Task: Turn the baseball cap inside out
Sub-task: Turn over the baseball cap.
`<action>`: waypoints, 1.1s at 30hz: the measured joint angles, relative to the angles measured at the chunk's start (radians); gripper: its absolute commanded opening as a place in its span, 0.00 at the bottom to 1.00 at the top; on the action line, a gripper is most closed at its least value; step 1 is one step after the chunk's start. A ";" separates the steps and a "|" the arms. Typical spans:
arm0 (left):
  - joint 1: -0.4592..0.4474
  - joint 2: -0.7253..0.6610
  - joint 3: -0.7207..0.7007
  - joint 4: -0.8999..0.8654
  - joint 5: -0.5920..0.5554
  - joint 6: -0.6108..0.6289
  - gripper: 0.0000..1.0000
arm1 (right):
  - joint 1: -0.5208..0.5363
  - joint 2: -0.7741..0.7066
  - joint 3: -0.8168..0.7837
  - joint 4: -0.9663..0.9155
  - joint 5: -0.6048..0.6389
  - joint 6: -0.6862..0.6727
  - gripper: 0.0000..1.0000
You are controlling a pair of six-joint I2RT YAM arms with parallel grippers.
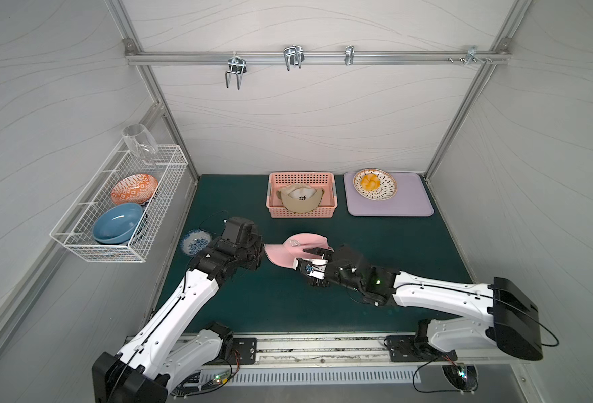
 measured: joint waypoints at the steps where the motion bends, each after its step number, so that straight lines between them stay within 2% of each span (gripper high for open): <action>1: 0.000 0.002 0.000 0.000 -0.001 -0.006 0.00 | 0.003 0.006 0.003 0.000 0.002 -0.016 0.66; 7: 0.000 0.008 0.000 -0.003 0.000 -0.031 0.00 | 0.009 0.018 0.018 -0.001 0.006 -0.068 0.66; 15: -0.008 0.006 0.000 -0.002 0.033 -0.070 0.00 | 0.013 0.118 0.046 0.014 0.059 -0.138 0.63; 17: -0.008 0.006 0.000 -0.002 0.033 -0.079 0.00 | 0.013 0.141 0.054 0.023 0.080 -0.151 0.54; 19: -0.008 0.006 0.000 -0.002 0.034 -0.084 0.00 | 0.014 0.156 0.060 0.045 0.107 -0.162 0.33; 21: -0.006 0.006 0.000 -0.001 0.031 -0.087 0.00 | 0.014 0.160 0.060 0.067 0.133 -0.175 0.18; 22: -0.005 0.006 0.000 -0.001 0.026 -0.091 0.10 | 0.014 0.160 0.060 0.079 0.145 -0.183 0.13; 24: -0.003 0.006 -0.002 0.002 0.022 -0.090 0.46 | 0.016 0.160 0.064 0.097 0.172 -0.191 0.01; 25: -0.003 0.006 -0.002 0.011 0.031 -0.086 0.62 | 0.015 0.160 0.067 0.097 0.185 -0.188 0.00; 27: -0.006 0.005 -0.002 0.042 0.044 -0.064 0.82 | 0.005 0.160 0.068 0.092 0.194 -0.184 0.00; 30: -0.009 0.006 0.005 0.061 0.016 0.031 0.91 | -0.019 0.154 0.069 0.074 0.192 -0.160 0.00; 33: -0.010 0.008 0.038 0.065 -0.073 0.217 0.98 | -0.078 0.112 0.069 0.009 0.149 -0.110 0.00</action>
